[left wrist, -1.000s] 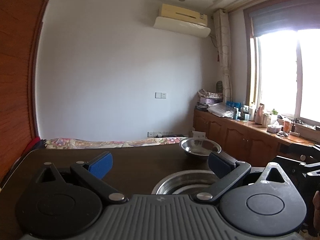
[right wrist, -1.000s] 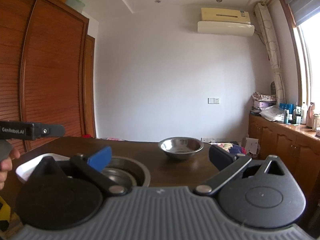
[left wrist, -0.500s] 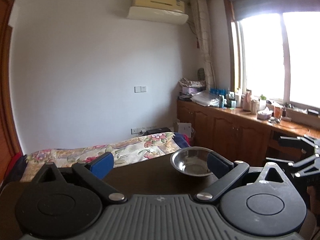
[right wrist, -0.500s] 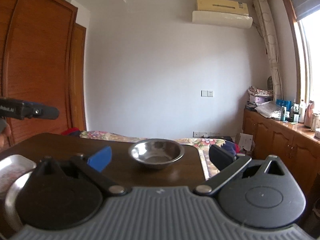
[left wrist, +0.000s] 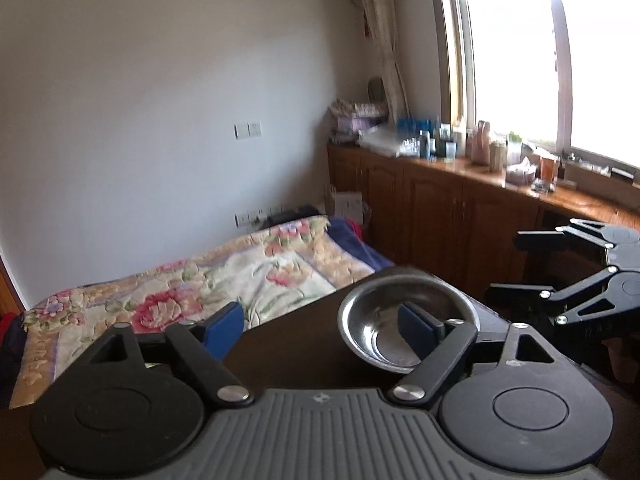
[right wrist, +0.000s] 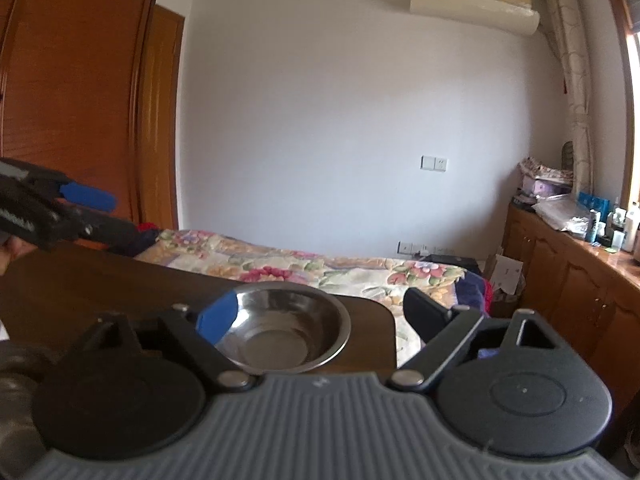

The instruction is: Organize plates and bowls

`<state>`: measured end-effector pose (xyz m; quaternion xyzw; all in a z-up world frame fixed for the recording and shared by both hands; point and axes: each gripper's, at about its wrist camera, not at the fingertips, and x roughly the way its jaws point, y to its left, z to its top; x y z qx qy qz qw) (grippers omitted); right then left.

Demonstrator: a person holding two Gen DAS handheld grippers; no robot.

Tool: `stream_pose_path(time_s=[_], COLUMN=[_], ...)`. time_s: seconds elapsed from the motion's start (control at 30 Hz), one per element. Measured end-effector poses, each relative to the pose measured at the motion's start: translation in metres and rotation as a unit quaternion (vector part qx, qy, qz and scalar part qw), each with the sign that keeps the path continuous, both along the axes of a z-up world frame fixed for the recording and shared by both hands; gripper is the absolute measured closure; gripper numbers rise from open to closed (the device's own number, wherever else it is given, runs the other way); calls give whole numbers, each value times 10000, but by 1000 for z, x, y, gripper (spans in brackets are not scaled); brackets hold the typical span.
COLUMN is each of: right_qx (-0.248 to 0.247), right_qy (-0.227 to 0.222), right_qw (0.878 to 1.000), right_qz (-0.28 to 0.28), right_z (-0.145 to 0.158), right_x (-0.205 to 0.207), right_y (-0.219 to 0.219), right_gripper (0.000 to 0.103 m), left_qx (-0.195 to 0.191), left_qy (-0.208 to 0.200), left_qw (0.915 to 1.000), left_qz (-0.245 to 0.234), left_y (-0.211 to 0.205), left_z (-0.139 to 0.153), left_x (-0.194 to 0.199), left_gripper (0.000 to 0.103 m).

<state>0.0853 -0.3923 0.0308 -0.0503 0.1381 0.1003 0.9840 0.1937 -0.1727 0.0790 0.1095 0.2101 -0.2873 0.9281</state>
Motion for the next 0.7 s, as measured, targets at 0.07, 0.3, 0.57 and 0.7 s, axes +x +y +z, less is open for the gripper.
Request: stream_pose_path(time_s=[0.07,0.3,0.57,0.7], right_qx=[18,104,214,378], right_qy=[129,695,1315,1533], right_qw=[9999,9974,9905,9865], right_qz=[60,176,332,436], right_z=[-2,-3,-11,-13], right_x=[9,40,58,62], right_y=[0,-7,-8,-9], right_gripper=[16,25,33,40], left_qx=[11,318,628,746], left_qy=[167,547,1041,1210], left_qw=[9999,9978,9922,9894], left_qz=[-37,-202,-277,-292], left_y=[-5,-28,-44,-47], left_z=[-4,-18,-37,-43], left_x=[14,45,64,66], left_gripper=[18,27,41,50])
